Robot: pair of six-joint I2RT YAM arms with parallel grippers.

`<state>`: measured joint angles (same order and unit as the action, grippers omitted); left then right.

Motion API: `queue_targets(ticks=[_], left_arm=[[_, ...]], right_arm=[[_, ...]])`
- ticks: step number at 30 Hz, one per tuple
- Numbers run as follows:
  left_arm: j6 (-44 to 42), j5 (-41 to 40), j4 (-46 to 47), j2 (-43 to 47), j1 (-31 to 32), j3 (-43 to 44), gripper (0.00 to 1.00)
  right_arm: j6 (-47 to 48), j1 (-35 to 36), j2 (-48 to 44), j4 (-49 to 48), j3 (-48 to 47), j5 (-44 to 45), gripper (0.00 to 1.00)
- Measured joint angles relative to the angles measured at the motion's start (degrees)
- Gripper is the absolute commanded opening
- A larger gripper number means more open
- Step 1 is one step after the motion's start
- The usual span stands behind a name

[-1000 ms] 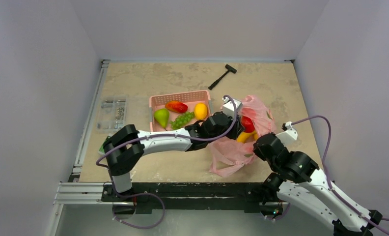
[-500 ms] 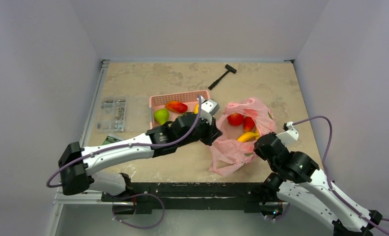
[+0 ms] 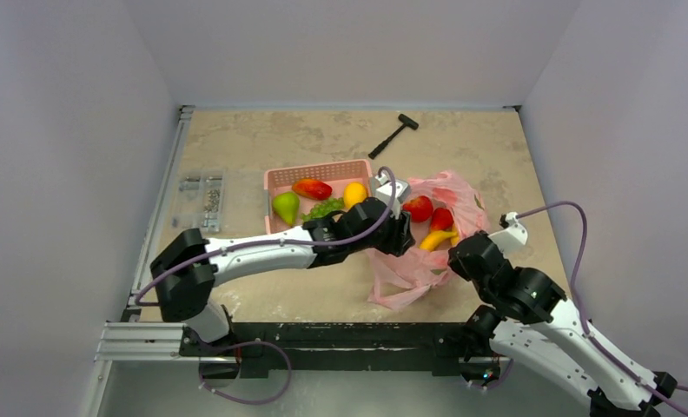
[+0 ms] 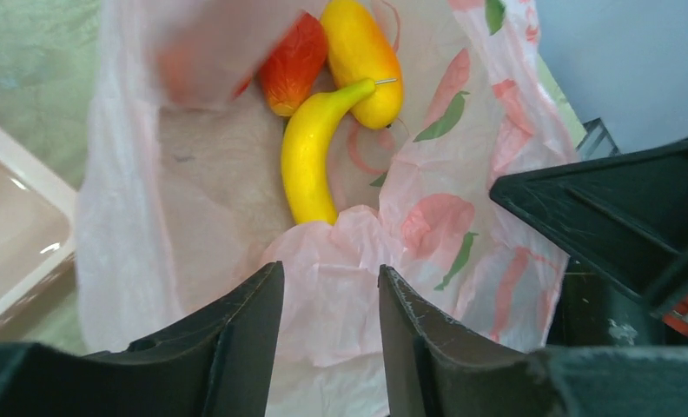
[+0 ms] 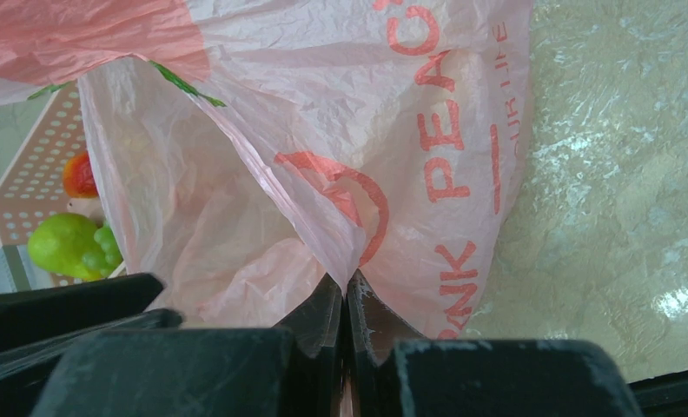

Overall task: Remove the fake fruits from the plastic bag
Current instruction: Take out the fake fruit from the plastic bag.

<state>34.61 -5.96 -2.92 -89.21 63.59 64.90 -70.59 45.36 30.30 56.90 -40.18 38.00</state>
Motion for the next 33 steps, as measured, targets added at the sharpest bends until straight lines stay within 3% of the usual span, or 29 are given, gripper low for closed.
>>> queue_targets(ticks=[5,15,24,29,33], left_arm=[[0.7,-3.5,2.6,-7.8,3.6,3.4,0.55],[1.4,-0.7,10.1,-14.0,5.2,4.8,0.53],[1.4,0.7,10.9,-23.0,5.4,4.1,0.51],[1.4,-0.1,10.8,-23.0,5.9,1.4,0.52],[1.3,-0.4,10.8,-22.9,6.0,1.2,0.53]], right_arm=[[1.2,0.0,0.1,0.4,-1.7,0.0,0.00],[5.2,0.0,2.9,1.9,-8.5,-1.9,0.00],[-5.1,0.0,3.9,13.0,-6.0,-2.7,0.00],[-10.2,0.0,8.5,11.6,-0.4,-3.5,0.17],[-14.4,0.0,11.3,8.1,5.1,-3.0,0.51]])
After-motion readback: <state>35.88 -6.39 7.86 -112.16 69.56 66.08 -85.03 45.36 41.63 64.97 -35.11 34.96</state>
